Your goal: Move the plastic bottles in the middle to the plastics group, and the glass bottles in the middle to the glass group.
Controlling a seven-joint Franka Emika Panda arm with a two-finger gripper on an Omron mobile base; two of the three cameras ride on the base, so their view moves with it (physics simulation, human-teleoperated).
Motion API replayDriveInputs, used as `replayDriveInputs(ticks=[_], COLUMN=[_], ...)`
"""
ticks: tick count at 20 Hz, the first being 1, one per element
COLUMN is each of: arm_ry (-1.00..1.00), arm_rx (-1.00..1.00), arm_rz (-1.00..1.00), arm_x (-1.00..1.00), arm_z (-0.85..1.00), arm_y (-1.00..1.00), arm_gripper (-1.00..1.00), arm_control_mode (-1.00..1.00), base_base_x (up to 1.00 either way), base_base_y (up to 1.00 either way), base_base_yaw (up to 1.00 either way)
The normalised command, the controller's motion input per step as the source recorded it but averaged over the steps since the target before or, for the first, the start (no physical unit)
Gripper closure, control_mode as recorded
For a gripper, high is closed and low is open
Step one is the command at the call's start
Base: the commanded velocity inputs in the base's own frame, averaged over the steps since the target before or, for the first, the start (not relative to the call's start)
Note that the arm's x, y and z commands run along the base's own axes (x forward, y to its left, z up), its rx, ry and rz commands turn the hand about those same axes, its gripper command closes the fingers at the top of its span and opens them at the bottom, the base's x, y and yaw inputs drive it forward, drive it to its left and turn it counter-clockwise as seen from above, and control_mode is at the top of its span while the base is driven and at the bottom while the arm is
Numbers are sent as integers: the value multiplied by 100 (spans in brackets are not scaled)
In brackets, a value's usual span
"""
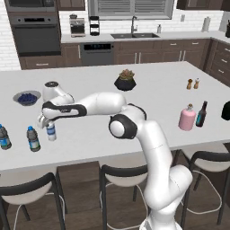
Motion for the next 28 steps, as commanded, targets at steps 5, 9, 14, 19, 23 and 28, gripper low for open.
replayDriveInputs(ticks=[5,9,14,19,23,28], arm_ry=[-8,-5,1,4,6,3], arm_rx=[11,6,0,0,-1,0], arm_rz=[11,9,2,0,0,0], arm_x=[0,0,0,1,1,0], arm_z=[-2,-13,-1,-3,-3,0], arm_y=[0,0,0,5,6,9], arm_gripper=[100,100,100,100,100,100], arm_control_mode=[-100,-100,-100,-100,-100,-100], base_base_x=[0,0,0,0,0,0], base_base_y=[0,0,0,0,0,0], base_base_yaw=[0,0,0,0,0,0])
